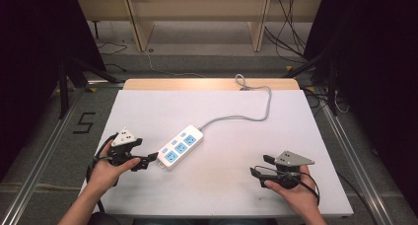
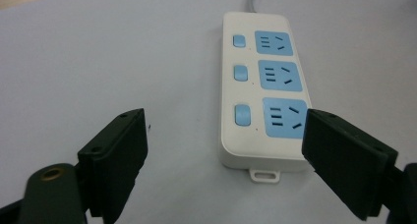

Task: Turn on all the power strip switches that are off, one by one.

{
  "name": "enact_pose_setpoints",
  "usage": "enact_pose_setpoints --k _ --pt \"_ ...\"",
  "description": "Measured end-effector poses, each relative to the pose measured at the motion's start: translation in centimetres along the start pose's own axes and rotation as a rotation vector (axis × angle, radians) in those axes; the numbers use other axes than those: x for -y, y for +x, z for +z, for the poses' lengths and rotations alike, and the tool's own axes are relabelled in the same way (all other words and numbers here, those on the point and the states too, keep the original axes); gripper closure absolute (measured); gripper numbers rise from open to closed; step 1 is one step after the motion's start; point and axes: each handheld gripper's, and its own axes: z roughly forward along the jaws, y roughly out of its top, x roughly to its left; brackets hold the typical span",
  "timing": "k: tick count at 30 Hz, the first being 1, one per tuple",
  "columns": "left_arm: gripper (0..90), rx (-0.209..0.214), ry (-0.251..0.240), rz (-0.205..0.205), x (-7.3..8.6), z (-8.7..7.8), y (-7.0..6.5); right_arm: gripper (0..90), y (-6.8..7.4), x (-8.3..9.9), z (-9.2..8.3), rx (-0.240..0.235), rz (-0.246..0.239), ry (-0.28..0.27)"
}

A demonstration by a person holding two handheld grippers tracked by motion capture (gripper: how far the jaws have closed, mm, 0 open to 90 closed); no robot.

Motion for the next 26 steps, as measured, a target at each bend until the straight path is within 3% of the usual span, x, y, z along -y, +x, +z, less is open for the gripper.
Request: enact_pose_setpoints --k 5,11,18,26 --pt "15.9 -0.007 0.004 0.020 1.0 -0.4 -0.3 30.6 0.0 0.0 0.0 0.001 0.003 0.003" --pt "16.0 -0.021 0.006 0.005 1.7 -0.6 -0.5 30.6 0.1 0.1 0.0 0.000 0.001 0.005" --pt "16.0 -0.049 0.023 0.026 1.9 -0.3 -0.9 30.6 0.1 0.0 0.1 0.000 0.009 -0.001" --pt "15.9 -0.048 0.021 0.024 2.0 -0.3 -0.9 30.5 0.0 0.1 0.0 0.003 0.017 -0.004"
